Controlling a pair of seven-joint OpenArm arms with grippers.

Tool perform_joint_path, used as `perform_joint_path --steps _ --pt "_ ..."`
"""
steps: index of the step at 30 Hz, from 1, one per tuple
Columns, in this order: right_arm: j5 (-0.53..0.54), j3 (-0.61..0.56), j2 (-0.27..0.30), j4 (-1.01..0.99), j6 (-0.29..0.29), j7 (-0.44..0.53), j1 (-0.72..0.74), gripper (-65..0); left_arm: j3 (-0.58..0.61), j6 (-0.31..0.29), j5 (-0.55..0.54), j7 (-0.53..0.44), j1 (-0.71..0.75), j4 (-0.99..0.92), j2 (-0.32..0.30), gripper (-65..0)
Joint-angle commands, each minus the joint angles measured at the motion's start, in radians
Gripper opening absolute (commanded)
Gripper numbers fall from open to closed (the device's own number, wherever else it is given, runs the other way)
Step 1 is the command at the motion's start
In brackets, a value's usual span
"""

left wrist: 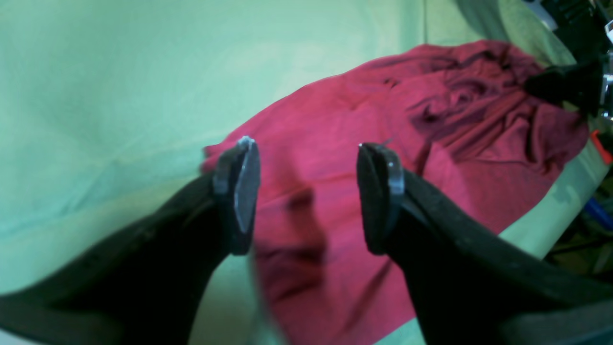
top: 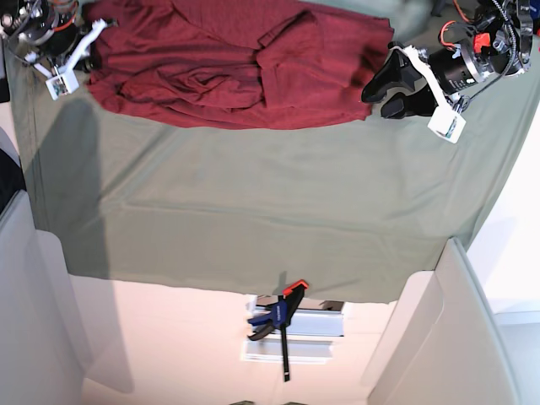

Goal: Fold the T-shirt properly
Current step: 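Withdraw the left gripper from the folded shirt toward its side, then grasp the red shirt bundle's edges with both grippers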

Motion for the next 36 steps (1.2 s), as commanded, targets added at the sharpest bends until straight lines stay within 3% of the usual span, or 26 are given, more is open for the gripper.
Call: perform_joint_path --steps 1,8,15,18,23,29,36 --pt "-0.003 0.010 0.032 0.003 -0.007 0.016 0.013 -65.0 -0.007 -0.012 -0.020 -0.025 -0.009 0.005 -0.013 -29.4" --pt "0.007 0.063 0.087 -0.038 -0.006 0.018 0.013 -65.0 -0.007 -0.012 -0.002 -0.027 -0.009 -0.014 -0.013 -29.4" --pt "0.135 0.080 0.091 -0.014 0.012 0.006 0.013 -65.0 0.016 -0.012 0.004 -0.047 -0.007 -0.060 -0.013 -29.4" --pt "0.225 0.080 0.079 0.033 0.017 -0.021 0.013 -65.0 0.051 -0.012 0.059 -0.087 -0.007 -0.112 -0.013 -29.4" --pt "0.278 0.080 0.009 0.146 0.017 -0.080 0.013 -65.0 0.144 -0.012 0.169 -0.167 -0.007 -0.196 -0.013 -29.4" --pt "0.315 0.059 -0.128 0.254 0.017 -0.084 0.013 -65.0 0.250 -0.012 0.243 -0.212 -0.007 -0.222 -0.013 -29.4" --pt "0.276 -0.113 -0.280 0.301 0.016 -0.083 0.013 -65.0 0.279 -0.012 0.243 -0.212 -0.008 -0.222 -0.013 -29.4"
